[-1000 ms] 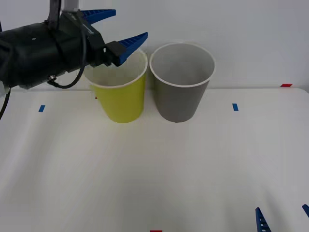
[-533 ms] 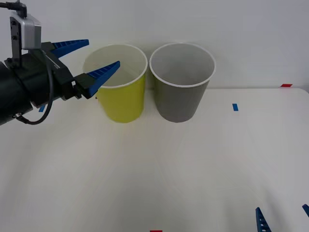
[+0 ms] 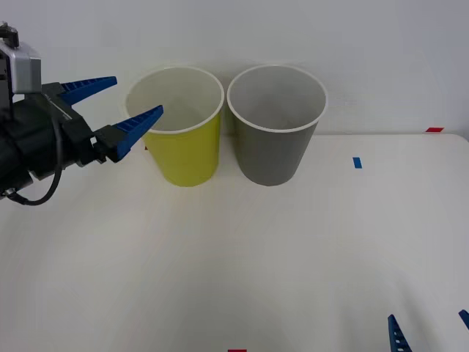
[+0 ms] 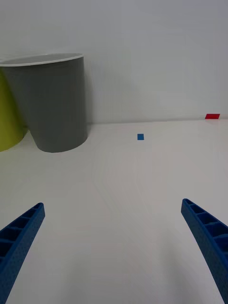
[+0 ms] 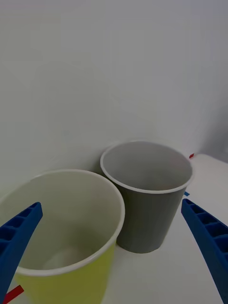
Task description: Put cans in the gray bin and PET bottles in the light green bin.
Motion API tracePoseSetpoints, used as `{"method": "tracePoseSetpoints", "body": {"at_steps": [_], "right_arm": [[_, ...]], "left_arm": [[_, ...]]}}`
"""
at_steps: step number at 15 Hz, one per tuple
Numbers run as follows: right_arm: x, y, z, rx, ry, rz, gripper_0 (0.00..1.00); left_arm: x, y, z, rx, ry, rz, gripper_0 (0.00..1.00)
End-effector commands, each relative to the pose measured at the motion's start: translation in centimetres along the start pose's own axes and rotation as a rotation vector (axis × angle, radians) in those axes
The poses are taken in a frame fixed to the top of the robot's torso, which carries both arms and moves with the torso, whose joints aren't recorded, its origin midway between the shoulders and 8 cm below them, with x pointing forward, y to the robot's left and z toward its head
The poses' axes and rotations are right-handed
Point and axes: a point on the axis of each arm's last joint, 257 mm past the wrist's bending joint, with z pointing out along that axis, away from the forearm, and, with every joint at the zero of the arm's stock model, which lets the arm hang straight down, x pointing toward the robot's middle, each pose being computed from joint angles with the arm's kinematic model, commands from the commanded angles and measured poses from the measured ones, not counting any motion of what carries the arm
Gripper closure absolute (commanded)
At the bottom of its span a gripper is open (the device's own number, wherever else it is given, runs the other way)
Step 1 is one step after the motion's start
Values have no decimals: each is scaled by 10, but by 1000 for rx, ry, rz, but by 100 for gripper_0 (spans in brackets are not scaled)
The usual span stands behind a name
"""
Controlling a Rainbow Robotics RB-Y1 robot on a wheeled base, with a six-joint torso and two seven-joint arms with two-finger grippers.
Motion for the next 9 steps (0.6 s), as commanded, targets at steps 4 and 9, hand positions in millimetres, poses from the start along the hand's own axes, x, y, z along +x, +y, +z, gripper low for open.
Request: {"method": "tracePoseSetpoints", "body": {"at_steps": [4,9], "right_arm": [[0,0,0,0,0,0,0],[0,0,0,0,0,0,0]], "left_arm": [[30,0,-27,-226,-117,70,0],[67,1,-63,-326,-132,-6,0]]}}
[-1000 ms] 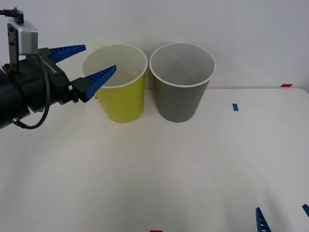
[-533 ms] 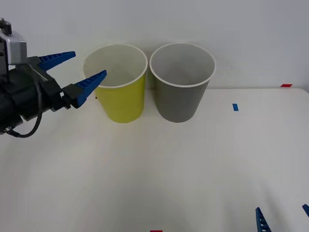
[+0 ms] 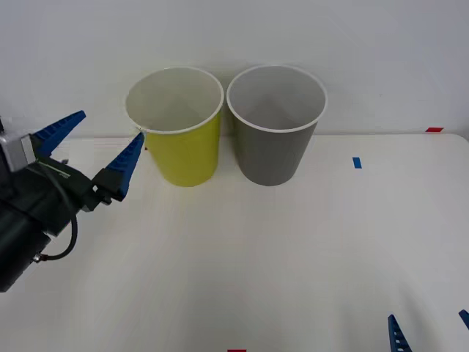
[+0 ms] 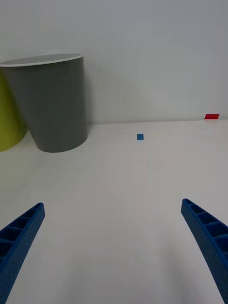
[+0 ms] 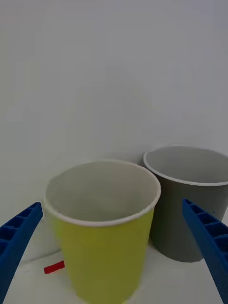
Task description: Put cans in the gray bin and PET bottles in the light green bin.
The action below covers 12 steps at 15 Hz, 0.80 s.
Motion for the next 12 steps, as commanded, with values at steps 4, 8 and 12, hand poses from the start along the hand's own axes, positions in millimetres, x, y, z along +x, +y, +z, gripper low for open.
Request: {"method": "tracePoseSetpoints", "body": {"at_steps": [4,8,12], "right_arm": [[0,0,0,0,0,0,0],[0,0,0,0,0,0,0],[0,0,0,0,0,0,0]], "left_arm": [[43,11,-44,-94,-39,40,0],[68,15,-57,-147,-14,99,0],[91,10,-98,-187,-21,167,0]]}}
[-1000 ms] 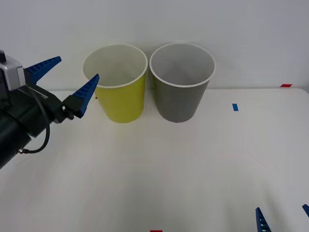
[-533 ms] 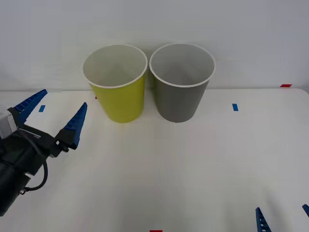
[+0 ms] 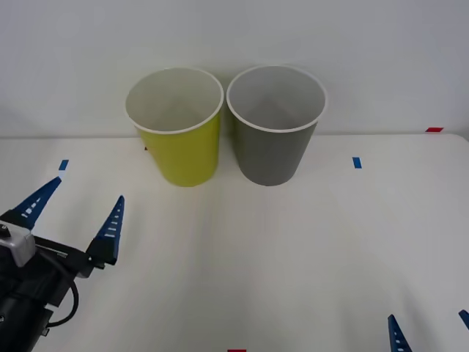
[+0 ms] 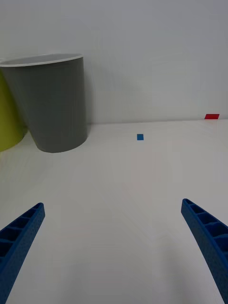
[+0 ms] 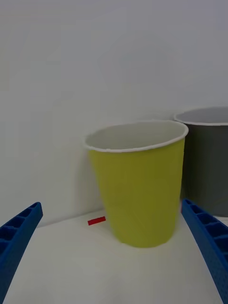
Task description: Put cans in the gray bin and PET bottles in the light green bin.
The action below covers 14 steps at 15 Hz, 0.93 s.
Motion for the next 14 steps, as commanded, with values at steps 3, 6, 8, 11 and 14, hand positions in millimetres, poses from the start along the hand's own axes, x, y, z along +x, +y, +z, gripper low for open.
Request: {"method": "tracePoseSetpoints", "body": {"at_steps": [3,6,8,11,14], "right_arm": [[0,0,0,0,0,0,0],[0,0,0,0,0,0,0],[0,0,0,0,0,0,0],[0,0,0,0,0,0,0],[0,0,0,0,0,0,0]], "left_arm": [[37,-2,-58,-35,27,18,0],[62,-5,-86,-49,85,-2,0],[73,-5,-101,-57,126,-2,0],[83,-7,-126,-75,184,-7,0],[79,-9,-148,-103,187,-15,0]]}}
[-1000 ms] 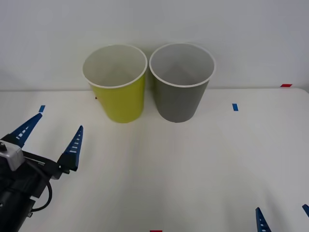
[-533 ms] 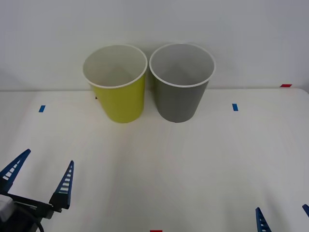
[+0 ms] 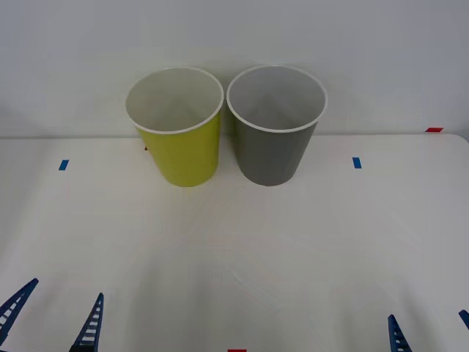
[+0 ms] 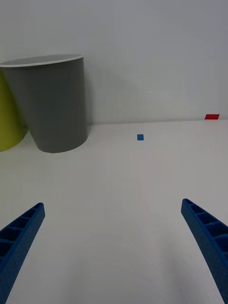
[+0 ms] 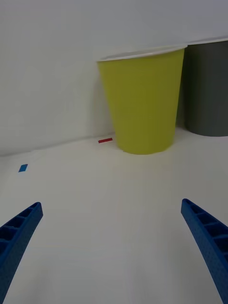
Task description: Put cans in the gray bin and PET bottles in the light green bin.
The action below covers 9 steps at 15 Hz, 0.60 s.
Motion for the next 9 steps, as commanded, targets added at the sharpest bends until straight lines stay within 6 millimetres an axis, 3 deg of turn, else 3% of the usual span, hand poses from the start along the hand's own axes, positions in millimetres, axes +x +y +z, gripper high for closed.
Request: {"method": "tracePoseSetpoints", "body": {"at_steps": [1,5,9], "right_arm": [[0,0,0,0,0,0,0],[0,0,0,0,0,0,0],[0,0,0,0,0,0,0]], "left_arm": [[0,-1,-24,-37,5,-11,0],[13,-3,-49,-76,44,12,0],[18,-4,-55,-81,41,34,0]]}}
